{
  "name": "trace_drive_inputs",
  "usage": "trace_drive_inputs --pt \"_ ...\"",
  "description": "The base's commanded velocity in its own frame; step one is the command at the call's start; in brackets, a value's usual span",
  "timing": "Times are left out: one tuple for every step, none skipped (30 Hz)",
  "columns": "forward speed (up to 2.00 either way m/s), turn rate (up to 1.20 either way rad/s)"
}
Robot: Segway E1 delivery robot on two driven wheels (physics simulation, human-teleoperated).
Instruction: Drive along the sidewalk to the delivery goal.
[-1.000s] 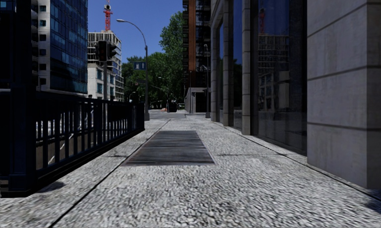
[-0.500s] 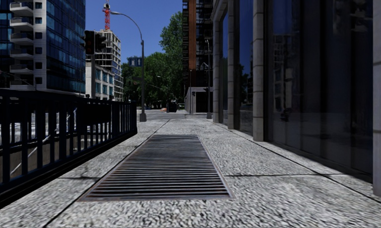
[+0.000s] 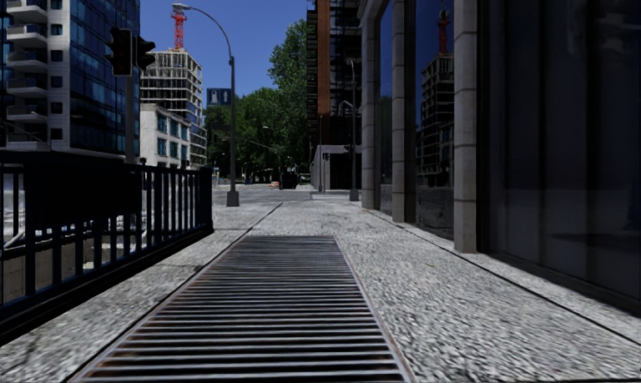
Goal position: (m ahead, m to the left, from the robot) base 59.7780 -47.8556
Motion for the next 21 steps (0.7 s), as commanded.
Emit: trace_drive_inputs --pt "2.00 0.00" --pt "2.00 0.00" --pt "2.00 0.00" --pt "2.00 0.00" --pt "2.00 0.00" --pt "2.00 0.00" --pt "2.00 0.00" --pt "2.00 0.00" --pt "2.00 0.00" --pt "2.00 0.00" --pt "2.00 0.00" --pt "2.00 0.00" --pt "2.00 0.00" --pt "2.00 0.00" --pt "2.00 0.00" --pt "2.00 0.00" --pt "2.00 0.00" --pt "2.00 0.00" --pt "2.00 0.00" --pt "2.00 0.00" --pt "2.00 0.00"
